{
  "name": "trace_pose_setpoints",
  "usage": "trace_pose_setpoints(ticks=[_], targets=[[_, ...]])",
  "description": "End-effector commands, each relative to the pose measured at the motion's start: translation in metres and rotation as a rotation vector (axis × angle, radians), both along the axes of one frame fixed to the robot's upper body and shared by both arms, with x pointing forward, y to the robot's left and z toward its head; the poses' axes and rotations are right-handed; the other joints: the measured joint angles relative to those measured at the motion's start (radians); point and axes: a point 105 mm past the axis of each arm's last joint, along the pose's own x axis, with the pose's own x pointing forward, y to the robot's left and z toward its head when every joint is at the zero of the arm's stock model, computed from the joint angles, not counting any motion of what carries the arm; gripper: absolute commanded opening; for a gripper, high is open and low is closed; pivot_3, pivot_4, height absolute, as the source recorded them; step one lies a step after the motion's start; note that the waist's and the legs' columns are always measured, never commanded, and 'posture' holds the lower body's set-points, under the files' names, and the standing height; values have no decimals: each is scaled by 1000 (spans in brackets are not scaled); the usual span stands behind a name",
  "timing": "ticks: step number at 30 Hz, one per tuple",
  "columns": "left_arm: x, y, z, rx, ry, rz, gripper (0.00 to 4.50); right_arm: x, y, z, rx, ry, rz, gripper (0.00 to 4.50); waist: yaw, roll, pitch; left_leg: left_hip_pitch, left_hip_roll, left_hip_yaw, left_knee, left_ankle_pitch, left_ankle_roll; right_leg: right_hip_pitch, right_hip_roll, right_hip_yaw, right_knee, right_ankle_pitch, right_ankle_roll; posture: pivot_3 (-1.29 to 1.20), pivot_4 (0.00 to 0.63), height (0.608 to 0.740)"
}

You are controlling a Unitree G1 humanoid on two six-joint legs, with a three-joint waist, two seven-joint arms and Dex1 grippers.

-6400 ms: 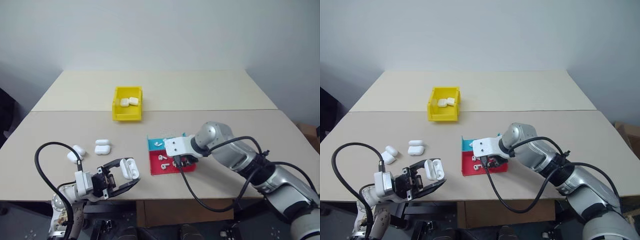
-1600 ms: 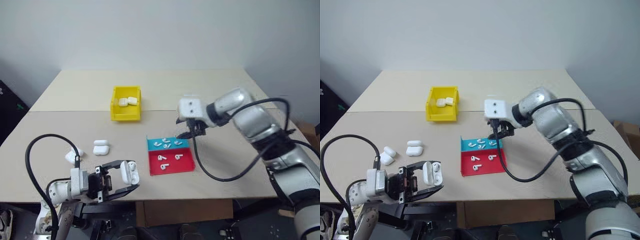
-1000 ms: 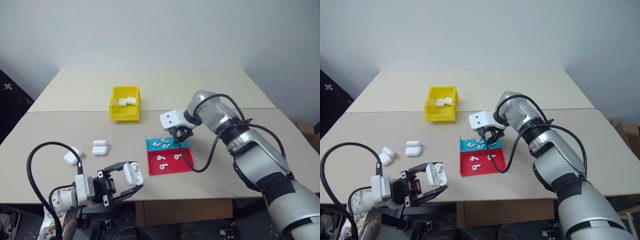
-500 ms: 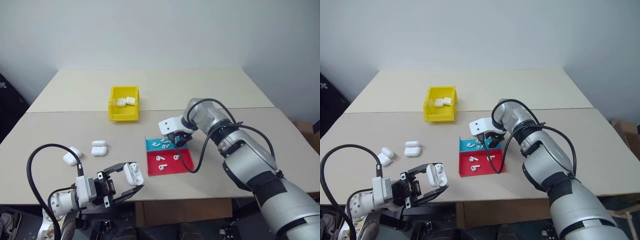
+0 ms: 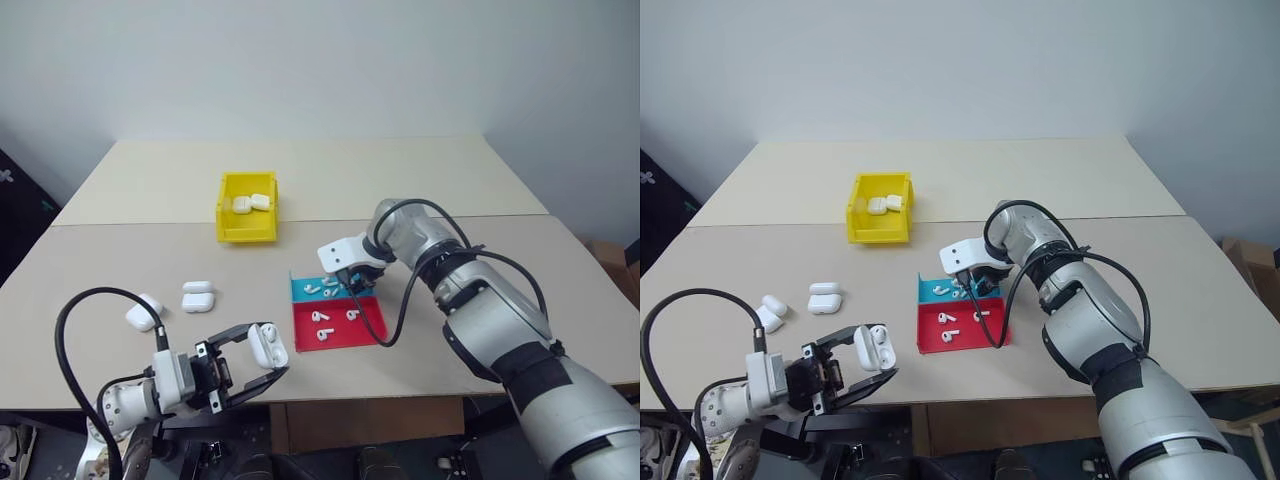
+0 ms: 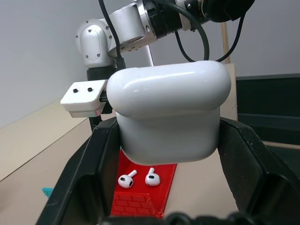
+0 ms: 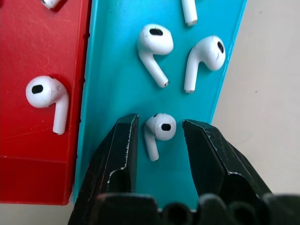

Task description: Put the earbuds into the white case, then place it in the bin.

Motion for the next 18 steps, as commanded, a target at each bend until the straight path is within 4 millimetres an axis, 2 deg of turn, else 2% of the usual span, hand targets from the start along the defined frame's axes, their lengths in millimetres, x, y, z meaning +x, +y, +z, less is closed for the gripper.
trace_pose_setpoints(ticks=[1, 8, 9, 11, 18], targets=[[-3, -3, 9, 3, -60, -13, 2825, 3, 6, 17, 18, -36, 12, 1931, 0, 0, 0, 0, 0, 0, 0, 0, 0, 0, 0, 0, 0, 0, 0, 0, 150, 740], [-2, -3, 8, 8, -62, -9, 2825, 3, 4, 11, 8, -27, 5, 1931, 0, 0, 0, 0, 0, 0, 0, 0, 0, 0, 0, 0, 0, 0, 0, 0, 150, 740], [-3, -3, 7, 9, -62, -9, 2825, 3, 4, 11, 7, -28, 4, 1564, 0, 0, 0, 0, 0, 0, 0, 0, 0, 0, 0, 0, 0, 0, 0, 0, 150, 740], [-3, -2, 7, 9, -59, -8, 2825, 3, 4, 11, 7, -30, 6, 1111, 0, 0, 0, 0, 0, 0, 0, 0, 0, 0, 0, 0, 0, 0, 0, 0, 150, 740], [-3, -3, 8, 8, -58, -6, 2825, 3, 4, 10, 6, -33, 16, 1111, 0, 0, 0, 1, 0, 0, 0, 0, 0, 1, 0, 0, 0, 0, 0, 0, 150, 740]])
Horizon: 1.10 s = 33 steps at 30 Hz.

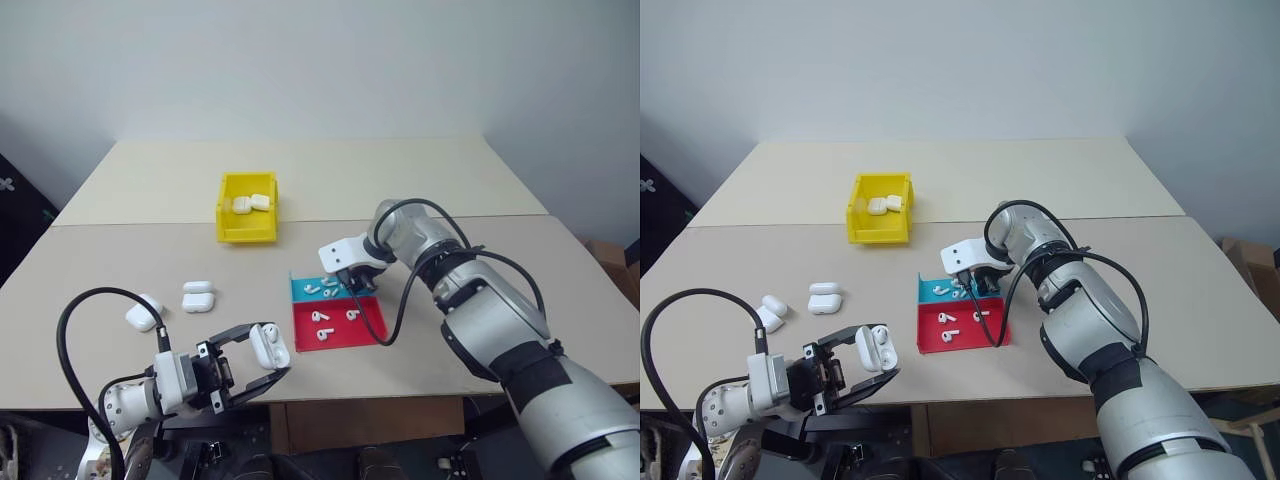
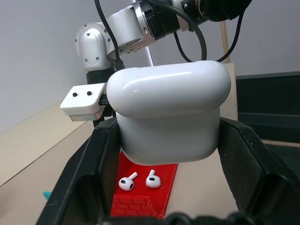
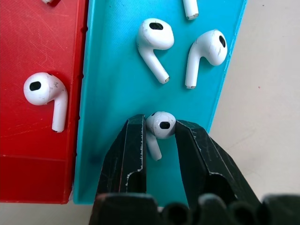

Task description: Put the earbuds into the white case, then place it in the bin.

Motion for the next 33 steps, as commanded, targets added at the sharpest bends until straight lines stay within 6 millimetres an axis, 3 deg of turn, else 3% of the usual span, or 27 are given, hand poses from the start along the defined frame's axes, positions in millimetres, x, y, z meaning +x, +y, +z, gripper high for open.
trace_pose_setpoints(ticks=[1, 15, 18, 20, 23, 27, 30, 33], targets=[[-3, -2, 7, 6, -43, -8, 2825, 2, 5, 10, 7, -33, 21, 1111, 0, 0, 0, 0, 0, 0, 0, 0, 0, 0, 0, 0, 0, 0, 0, 0, 150, 740], [7, -2, 11, -3, -56, -32, 2825, -1, 7, 57, 153, -79, 39, 1111, 1, 0, 0, 0, 0, 0, 0, 0, 0, 0, 0, 0, 0, 0, 0, 0, 150, 740], [13, -3, 14, -12, -74, -37, 2825, -3, 11, 79, 274, -89, 13, 1111, 1, 0, 0, 0, 0, 0, 0, 0, 0, 0, 0, 0, 0, 0, 0, 0, 150, 740], [20, -3, 20, -37, -82, -25, 2825, -6, 13, 111, 462, -102, -25, 1111, 2, 0, 0, 0, 0, 0, 0, 0, 0, 0, 0, 0, 0, 0, 0, 0, 150, 740], [30, -3, 26, -71, -93, -18, 2825, -20, 8, 151, 710, -112, -33, 1111, 6, 0, 0, -1, 0, 0, 0, 0, 0, 0, 0, 0, 0, 0, 0, 0, 150, 740], [42, -7, 35, -92, -112, -33, 2825, -57, -6, 198, 1064, -105, -6, 1111, 18, 0, 0, -1, 0, -1, 0, 0, 0, 1, 0, -1, -1, 0, 1, 0, 150, 740], [51, -11, 41, -113, -124, -58, 2825, -86, -14, 212, 1240, -79, 26, 1111, 26, 0, 0, -1, 0, -1, 1, 0, 0, 1, 0, -1, 0, 0, 1, 0, 150, 740], [64, -20, 48, -137, -136, -80, 2825, -111, -21, 214, 1374, -42, 45, 1111, 26, 0, 0, -1, -1, -1, 2, 0, 0, 2, 0, -1, 0, 0, 1, 0, 150, 740]])
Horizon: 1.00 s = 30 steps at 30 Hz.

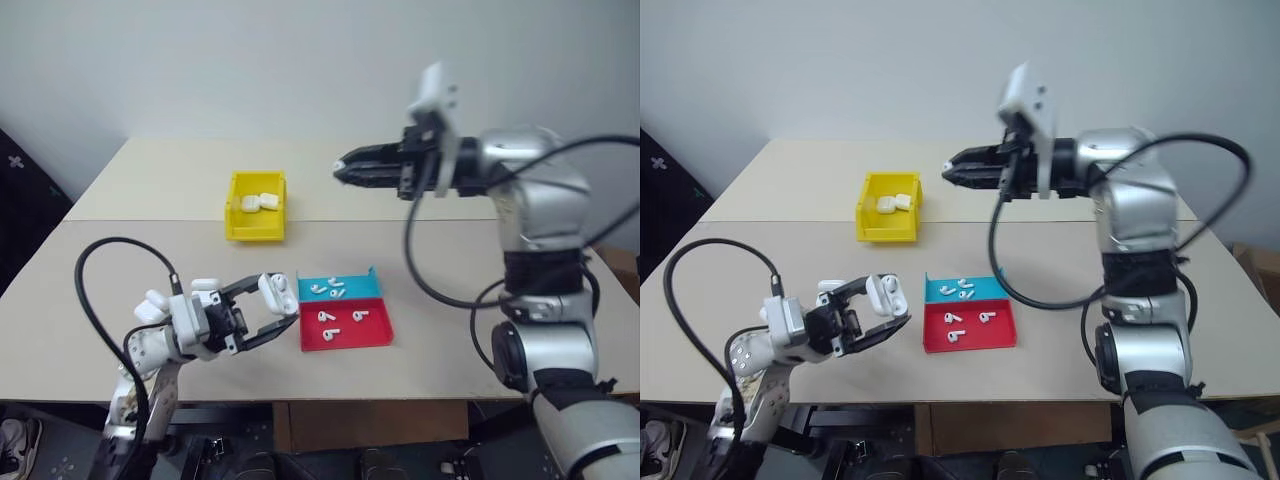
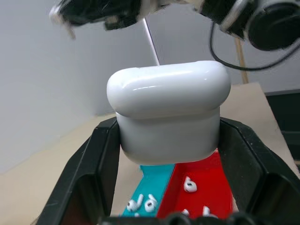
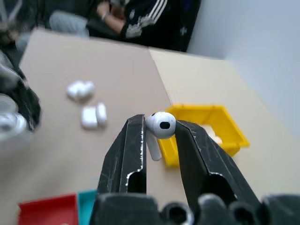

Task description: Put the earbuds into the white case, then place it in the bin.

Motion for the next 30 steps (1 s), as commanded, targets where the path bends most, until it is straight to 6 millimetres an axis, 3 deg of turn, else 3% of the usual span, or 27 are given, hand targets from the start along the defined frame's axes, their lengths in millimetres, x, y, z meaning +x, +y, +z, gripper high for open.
trace_pose_setpoints(ticks=[1, 7, 14, 30], targets=[[13, -10, 14, -41, -35, -39, 2825, -38, -7, 19, 178, -37, 59, 1111, 3, 0, 0, 0, 0, 0, 0, 0, 0, 1, 0, 0, 0, 0, 0, 0, 150, 740], [34, -31, 25, -96, -44, -116, 2825, -63, 5, -6, 240, 18, 107, 1111, -4, 0, 0, 1, 0, -1, 1, 0, 0, 2, 1, 0, 0, 0, 1, 0, 150, 740], [31, -40, 28, -111, -19, -197, 2825, -76, 16, -35, 219, 38, 162, 1111, -14, 0, 0, 0, 0, -2, 1, 0, 0, 1, 1, 0, 0, 0, 1, 0, 150, 740], [24, -38, 26, -100, -25, -196, 2825, -66, 29, -70, 129, 101, 159, 1111, -22, 0, 0, 0, -1, -3, 1, 0, 0, 2, 1, 0, -1, 0, 1, 0, 150, 740]])
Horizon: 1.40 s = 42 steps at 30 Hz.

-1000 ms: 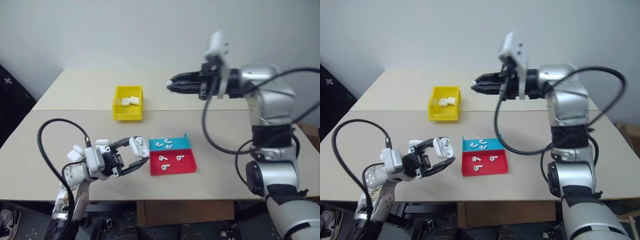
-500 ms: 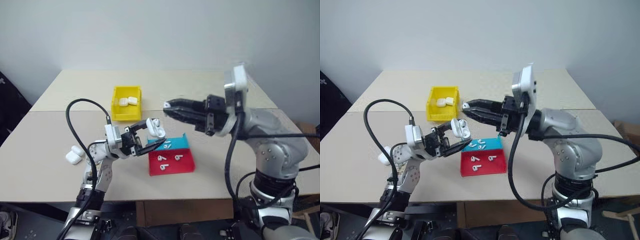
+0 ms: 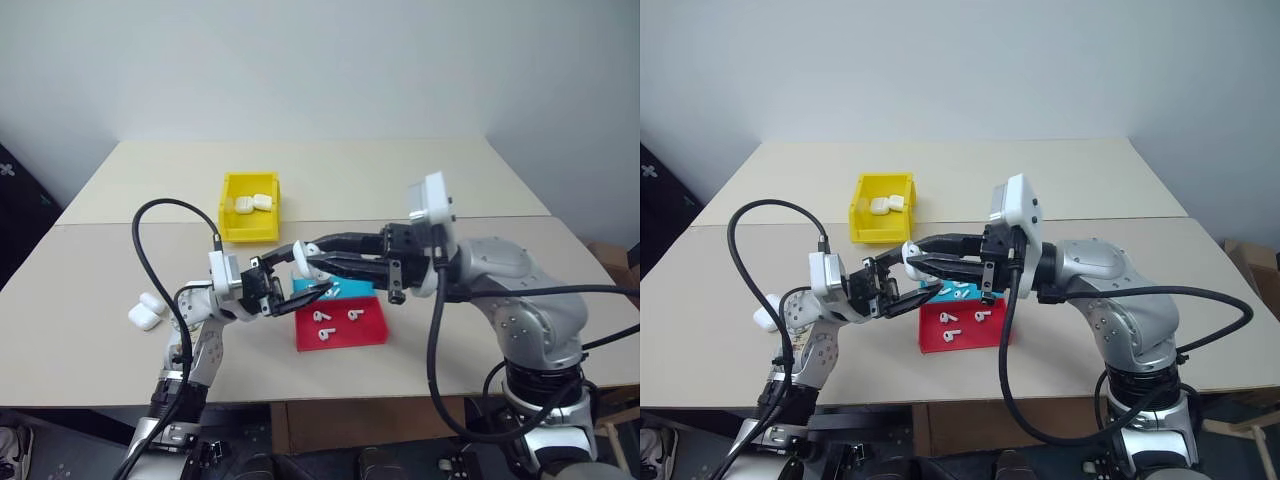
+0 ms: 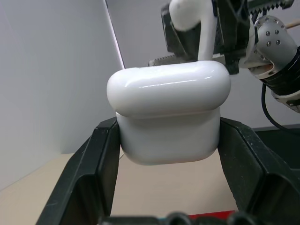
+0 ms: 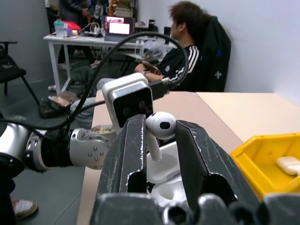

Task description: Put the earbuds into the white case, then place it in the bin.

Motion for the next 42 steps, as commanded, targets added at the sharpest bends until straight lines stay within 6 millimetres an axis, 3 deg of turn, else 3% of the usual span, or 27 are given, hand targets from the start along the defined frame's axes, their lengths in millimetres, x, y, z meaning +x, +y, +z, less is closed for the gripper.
trace_pose_setpoints(ticks=[1, 15, 42], targets=[[-5, 1, 8, -12, -39, -5, 2825, 1, -1, 2, -1, -36, -7, 1111, 0, 0, 0, 0, 0, 0, 0, 0, 0, 0, 0, 0, 0, 0, 0, 0, 150, 740], [-3, 1, 8, -6, -44, 9, 2825, 3, 0, -14, -53, -31, -13, 1111, 1, 0, 0, 0, 0, 0, 0, 0, 0, 0, 0, 0, 0, 0, 0, 0, 150, 740], [-2, 1, 5, 1, -52, 20, 2825, 2, -2, -24, -87, -61, -18, 1111, 0, 0, 0, 0, 0, 0, 0, 0, 0, 0, 0, 0, 0, 0, 0, 0, 150, 740]])
